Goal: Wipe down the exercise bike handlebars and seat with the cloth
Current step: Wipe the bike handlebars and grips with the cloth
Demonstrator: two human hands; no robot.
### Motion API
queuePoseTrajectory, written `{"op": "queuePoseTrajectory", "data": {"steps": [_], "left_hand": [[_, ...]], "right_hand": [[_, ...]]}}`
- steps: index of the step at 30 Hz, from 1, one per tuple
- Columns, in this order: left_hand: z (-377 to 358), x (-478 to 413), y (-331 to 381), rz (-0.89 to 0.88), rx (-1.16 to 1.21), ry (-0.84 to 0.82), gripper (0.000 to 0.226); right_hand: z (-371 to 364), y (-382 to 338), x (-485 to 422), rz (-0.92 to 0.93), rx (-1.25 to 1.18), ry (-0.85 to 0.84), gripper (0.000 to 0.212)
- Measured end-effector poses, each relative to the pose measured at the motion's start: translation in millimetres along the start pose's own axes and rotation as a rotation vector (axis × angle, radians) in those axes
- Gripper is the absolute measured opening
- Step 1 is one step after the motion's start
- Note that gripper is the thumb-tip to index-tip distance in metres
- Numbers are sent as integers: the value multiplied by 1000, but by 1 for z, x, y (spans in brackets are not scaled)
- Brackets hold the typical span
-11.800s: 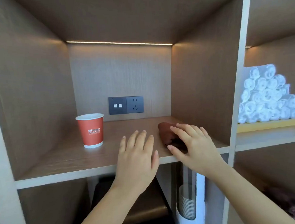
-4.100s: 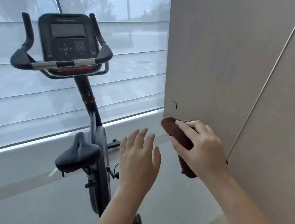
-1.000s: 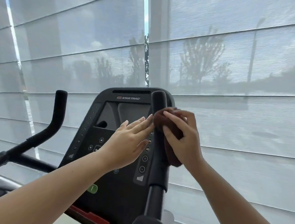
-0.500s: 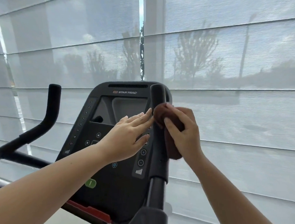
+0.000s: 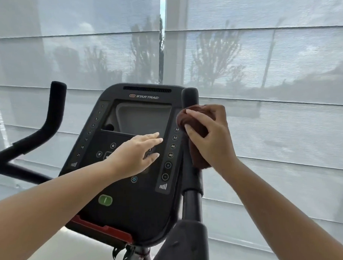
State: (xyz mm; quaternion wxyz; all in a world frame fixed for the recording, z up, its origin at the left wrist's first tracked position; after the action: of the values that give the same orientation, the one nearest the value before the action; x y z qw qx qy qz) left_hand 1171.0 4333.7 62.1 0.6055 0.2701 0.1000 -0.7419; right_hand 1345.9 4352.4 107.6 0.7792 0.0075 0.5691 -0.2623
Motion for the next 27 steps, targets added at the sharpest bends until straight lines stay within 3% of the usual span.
{"op": "queuePoseTrajectory", "data": {"steps": [3,8,15,18,23,27], "left_hand": [[-9,3,-11,13,-82,-54,48],[-16,13,-17,-36,-126,-107,51],[2,29,-2,-139,-72,-54,51],[13,48,2,-172,40,-55,50],[38,84,27,-368,233,-86,49],[34,98,50,-489,286,-210,46]], "right_hand": [[-5,-11,1,-23,77,-26,32],[5,-14,64,-78,-60,-288,26],[-10,-24,8,33,329,-223,33],[-6,-23,12,23,284,-212,33],[5,-30,68,-62,86,-396,29],[0,-39,51,-7,221,-309,35]]}}
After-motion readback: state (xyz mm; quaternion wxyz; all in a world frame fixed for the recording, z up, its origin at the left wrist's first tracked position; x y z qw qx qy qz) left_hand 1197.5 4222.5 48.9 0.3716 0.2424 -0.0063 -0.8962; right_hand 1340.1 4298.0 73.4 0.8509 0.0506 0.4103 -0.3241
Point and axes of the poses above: each hand's wrist, its own x-axis away from the middle knuckle, its own z-axis out of the back of the hand, y = z × x, the point moved 6 cm from there along -x, towards the middle knuckle, and after that the axes turned 5 degrees about z, right-handed, at the moved point
